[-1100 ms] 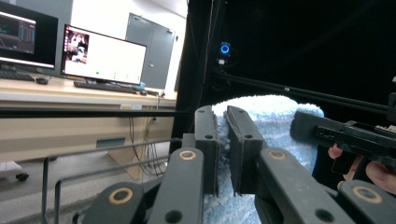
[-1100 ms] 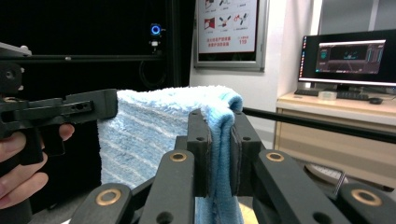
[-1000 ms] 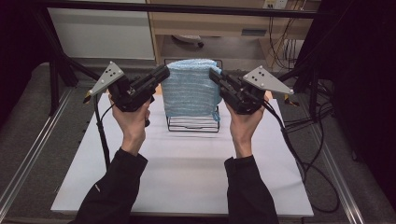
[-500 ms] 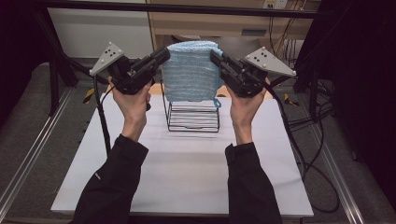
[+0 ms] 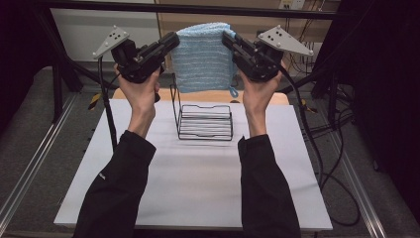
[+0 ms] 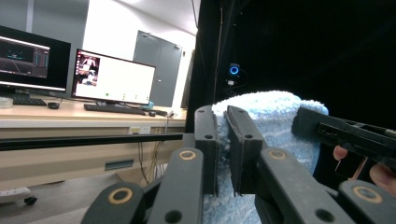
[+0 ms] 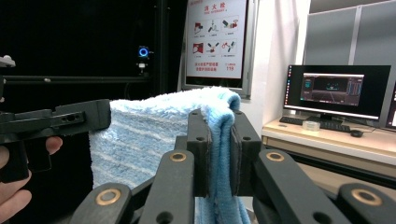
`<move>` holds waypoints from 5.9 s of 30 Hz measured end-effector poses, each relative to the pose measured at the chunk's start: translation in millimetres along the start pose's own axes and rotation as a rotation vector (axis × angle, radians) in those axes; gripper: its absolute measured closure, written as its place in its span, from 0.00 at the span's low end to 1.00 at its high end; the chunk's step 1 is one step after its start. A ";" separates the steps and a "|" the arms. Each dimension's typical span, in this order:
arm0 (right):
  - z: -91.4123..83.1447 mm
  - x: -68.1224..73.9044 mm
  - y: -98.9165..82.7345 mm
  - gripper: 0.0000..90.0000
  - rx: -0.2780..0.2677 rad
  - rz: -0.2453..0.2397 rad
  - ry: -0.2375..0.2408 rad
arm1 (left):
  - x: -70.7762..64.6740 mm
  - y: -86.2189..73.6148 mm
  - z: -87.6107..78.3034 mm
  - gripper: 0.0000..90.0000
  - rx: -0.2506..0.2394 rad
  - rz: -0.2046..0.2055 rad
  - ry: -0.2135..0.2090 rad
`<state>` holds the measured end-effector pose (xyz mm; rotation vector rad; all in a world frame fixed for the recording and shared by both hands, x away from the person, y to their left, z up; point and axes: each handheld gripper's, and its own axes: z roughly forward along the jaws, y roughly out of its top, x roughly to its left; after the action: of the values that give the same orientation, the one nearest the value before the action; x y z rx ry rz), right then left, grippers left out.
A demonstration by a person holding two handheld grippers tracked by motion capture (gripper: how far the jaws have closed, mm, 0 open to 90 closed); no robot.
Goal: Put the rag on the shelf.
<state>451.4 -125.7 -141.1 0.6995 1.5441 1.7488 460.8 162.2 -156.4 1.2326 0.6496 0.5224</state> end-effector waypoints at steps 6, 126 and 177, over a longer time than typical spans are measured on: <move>14.2 -8.5 2.7 0.91 0.003 -0.003 -0.001 | 9.5 5.3 10.0 0.92 0.001 -0.002 0.012; -15.5 -14.5 -100.7 0.71 0.292 -0.005 0.197 | 25.3 -52.5 10.1 0.99 0.577 0.041 -0.020; -18.2 -16.8 -137.1 0.90 0.431 0.079 0.143 | 22.8 -112.9 -4.1 0.97 0.581 0.117 0.041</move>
<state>467.6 -142.7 -278.4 0.8664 2.0486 1.5617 476.3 151.5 -270.1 1.8176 0.7978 0.4706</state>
